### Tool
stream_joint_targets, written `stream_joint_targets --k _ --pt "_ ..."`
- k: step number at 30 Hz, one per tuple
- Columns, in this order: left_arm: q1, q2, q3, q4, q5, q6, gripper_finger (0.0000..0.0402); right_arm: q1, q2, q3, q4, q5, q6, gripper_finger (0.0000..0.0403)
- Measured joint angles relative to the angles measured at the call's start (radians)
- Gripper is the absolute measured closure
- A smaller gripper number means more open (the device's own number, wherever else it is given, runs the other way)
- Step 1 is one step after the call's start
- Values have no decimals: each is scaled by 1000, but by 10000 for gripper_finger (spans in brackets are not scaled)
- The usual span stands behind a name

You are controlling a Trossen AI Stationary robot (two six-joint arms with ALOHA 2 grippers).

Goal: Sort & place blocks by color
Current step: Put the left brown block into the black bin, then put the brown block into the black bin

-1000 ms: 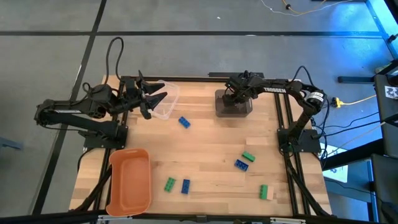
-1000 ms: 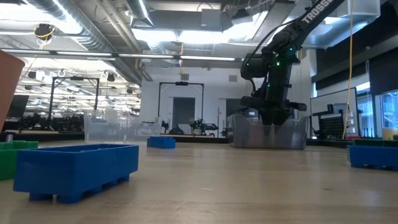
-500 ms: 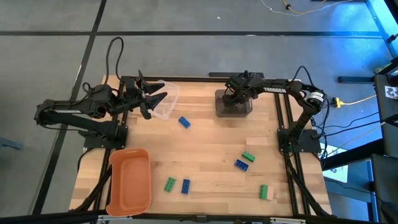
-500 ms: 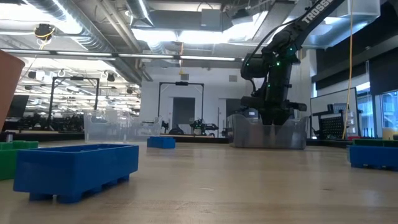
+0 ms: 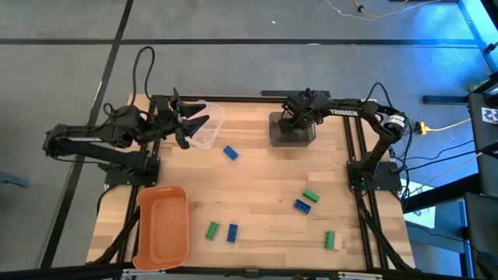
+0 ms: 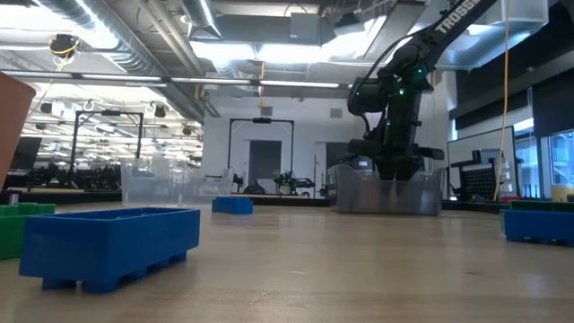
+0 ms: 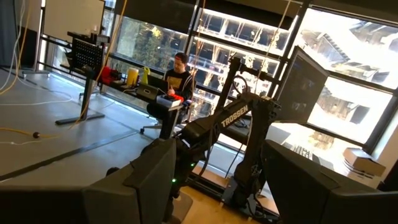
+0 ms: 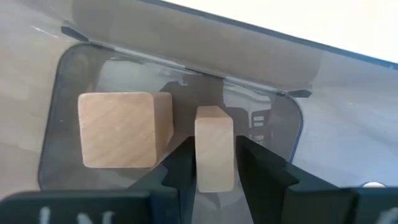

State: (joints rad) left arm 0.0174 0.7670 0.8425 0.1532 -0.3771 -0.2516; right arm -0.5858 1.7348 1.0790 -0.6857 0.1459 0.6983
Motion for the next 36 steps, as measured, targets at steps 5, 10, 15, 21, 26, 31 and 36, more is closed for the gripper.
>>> stream_joint_targets --k 5,10,15,21,26,31,36 --pt "0 0 0 0 0 0 172 0 0 3 -1 0 0 290" --pt "0 0 0 0 0 0 172 0 0 41 -5 1 -6 290" --pt "0 0 0 -1 0 0 172 0 0 89 -62 51 -54 290" --pt "0 0 0 -2 0 0 172 0 0 155 -139 93 -126 290" --pt "0 0 0 -2 0 0 172 21 -15 233 -206 116 -202 290" --pt "0 0 0 -4 0 0 172 79 -130 252 -195 168 -237 290" --pt "0 0 0 -13 2 0 172 211 -338 165 -137 194 -207 290"
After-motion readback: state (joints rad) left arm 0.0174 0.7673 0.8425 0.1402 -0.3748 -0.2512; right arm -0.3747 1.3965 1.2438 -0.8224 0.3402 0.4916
